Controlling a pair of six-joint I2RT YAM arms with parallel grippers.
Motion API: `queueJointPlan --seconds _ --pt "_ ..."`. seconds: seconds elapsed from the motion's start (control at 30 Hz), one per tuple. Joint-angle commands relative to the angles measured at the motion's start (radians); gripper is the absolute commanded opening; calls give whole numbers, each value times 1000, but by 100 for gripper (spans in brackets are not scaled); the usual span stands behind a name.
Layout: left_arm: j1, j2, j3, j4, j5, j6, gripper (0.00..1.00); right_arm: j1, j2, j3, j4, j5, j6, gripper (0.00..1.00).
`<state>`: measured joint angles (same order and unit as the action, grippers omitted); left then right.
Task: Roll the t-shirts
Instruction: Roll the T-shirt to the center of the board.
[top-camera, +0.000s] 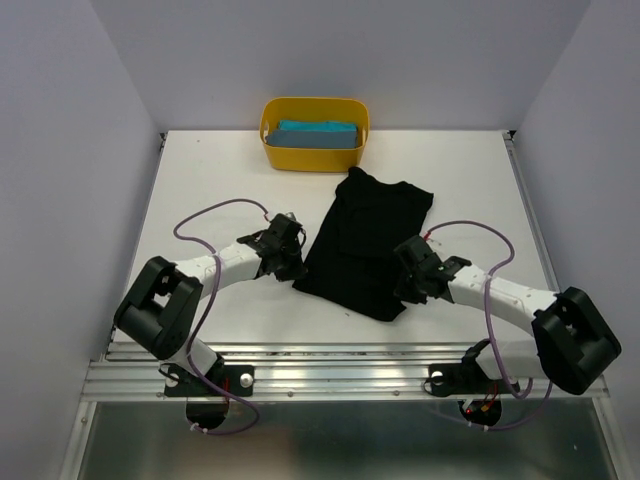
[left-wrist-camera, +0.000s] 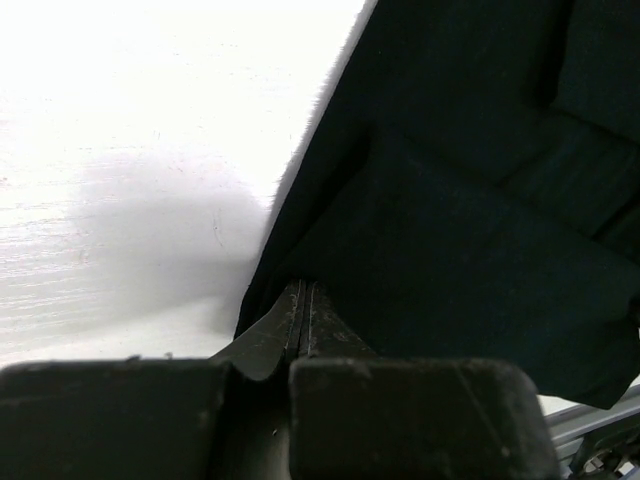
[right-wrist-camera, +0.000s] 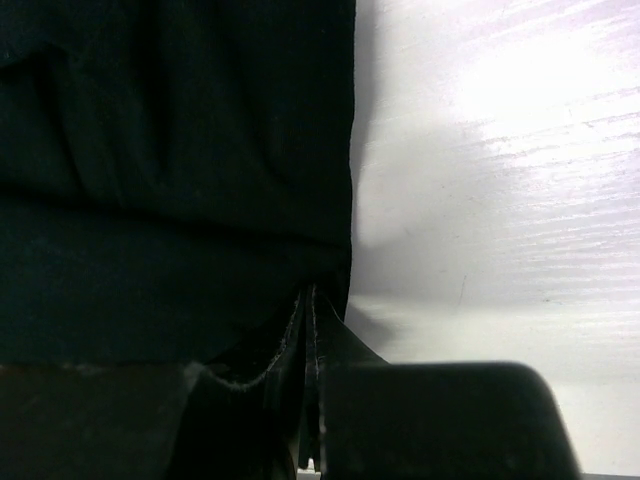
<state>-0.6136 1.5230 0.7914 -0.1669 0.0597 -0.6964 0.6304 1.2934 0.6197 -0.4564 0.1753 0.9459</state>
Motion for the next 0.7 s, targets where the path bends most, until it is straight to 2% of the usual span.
queueJointPlan --seconds 0.0,0.2,0.43,0.53,0.57,0.6,0.63,0.67 --pt "2 -33 15 -19 -27 29 0 8 -49 5 -51 4 -27 6" --pt "3 -130 57 -80 -98 38 0 8 -160 98 -188 92 -48 7" --pt "40 -205 -12 -85 -81 60 1 17 -269 88 -289 43 -39 20" --pt "72 -242 -76 -48 -15 54 20 37 -295 52 -327 32 -3 30" --pt "80 -247 -98 -27 3 49 35 37 -316 37 -312 -2 20 38" --pt "83 -245 -107 -16 43 48 40 37 -327 19 -297 -23 34 44" --pt "86 -238 -113 -5 58 43 52 37 -348 -21 -251 -74 50 50" --pt "86 -233 -118 16 72 31 57 37 -356 -44 -220 -101 85 57"
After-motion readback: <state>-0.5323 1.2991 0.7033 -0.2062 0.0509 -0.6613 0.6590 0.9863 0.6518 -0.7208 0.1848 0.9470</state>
